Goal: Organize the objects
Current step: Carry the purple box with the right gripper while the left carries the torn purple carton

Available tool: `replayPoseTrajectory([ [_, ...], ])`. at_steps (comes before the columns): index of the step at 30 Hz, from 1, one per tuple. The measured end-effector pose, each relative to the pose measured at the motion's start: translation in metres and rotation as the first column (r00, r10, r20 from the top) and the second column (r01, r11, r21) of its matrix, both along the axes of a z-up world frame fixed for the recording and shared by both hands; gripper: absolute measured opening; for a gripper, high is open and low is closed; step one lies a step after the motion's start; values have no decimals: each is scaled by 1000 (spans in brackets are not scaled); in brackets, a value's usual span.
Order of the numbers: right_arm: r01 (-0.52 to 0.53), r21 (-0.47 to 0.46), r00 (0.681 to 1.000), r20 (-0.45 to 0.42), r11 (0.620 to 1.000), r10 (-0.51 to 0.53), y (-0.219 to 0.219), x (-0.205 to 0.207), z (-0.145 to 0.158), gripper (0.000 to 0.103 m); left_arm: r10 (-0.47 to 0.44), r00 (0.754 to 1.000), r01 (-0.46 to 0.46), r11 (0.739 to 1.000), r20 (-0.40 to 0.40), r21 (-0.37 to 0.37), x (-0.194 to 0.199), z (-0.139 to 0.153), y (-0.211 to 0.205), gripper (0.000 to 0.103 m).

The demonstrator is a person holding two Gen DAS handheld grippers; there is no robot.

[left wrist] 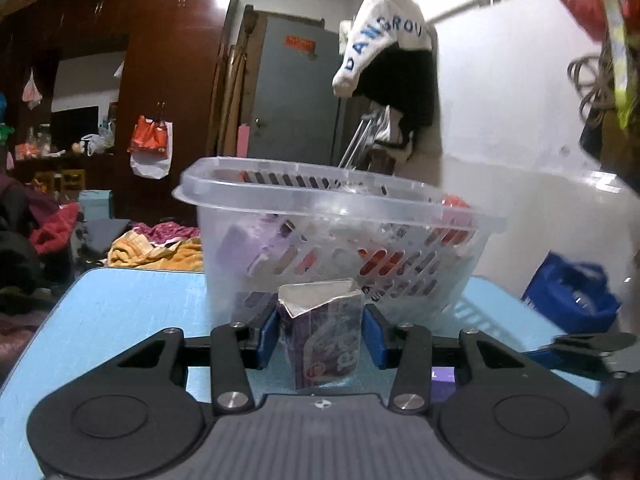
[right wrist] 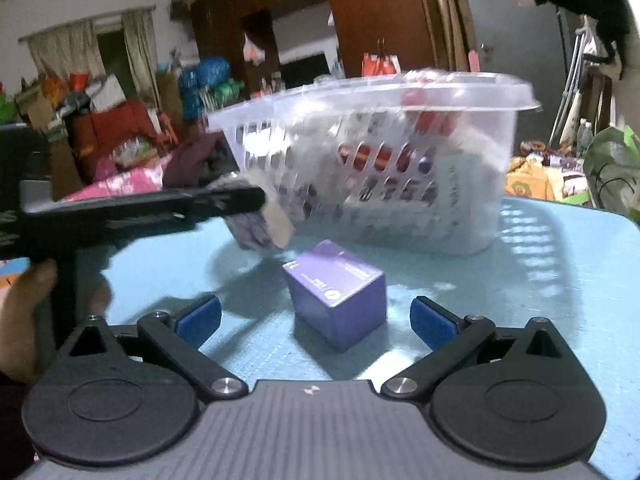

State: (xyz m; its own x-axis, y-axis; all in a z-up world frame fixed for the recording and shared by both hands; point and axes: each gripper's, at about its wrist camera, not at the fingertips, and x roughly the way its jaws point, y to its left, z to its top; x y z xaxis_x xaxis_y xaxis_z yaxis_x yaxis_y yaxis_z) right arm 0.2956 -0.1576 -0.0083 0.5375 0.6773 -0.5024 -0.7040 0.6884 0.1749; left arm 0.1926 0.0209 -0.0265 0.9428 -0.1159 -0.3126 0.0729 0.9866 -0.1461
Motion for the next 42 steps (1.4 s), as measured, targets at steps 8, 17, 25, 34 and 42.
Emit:
replayPoseTrajectory([
  [8,41,-96,999,36,995,-38,18,10,-4,70,-29,998,33,997,55,-70,1,-1,7,49],
  [17,91,56,994,61,994,-94,-20,3,-1,55,-85,989,98,988,118,-117,-8,-2,10,49],
  [25,68,72,988,133,995,-78,-20,-6,3,51,-104,984,122,985,142,-123,-11,-2,10,49],
  [34,46,122,991,121,991,-61,-21,-4,4,50,-99,986,118,984,137,-135,-11,-4,13,49],
  [42,50,147,986,153,988,-73,-24,-11,6,49,-106,984,125,983,144,-131,-12,-4,13,49],
])
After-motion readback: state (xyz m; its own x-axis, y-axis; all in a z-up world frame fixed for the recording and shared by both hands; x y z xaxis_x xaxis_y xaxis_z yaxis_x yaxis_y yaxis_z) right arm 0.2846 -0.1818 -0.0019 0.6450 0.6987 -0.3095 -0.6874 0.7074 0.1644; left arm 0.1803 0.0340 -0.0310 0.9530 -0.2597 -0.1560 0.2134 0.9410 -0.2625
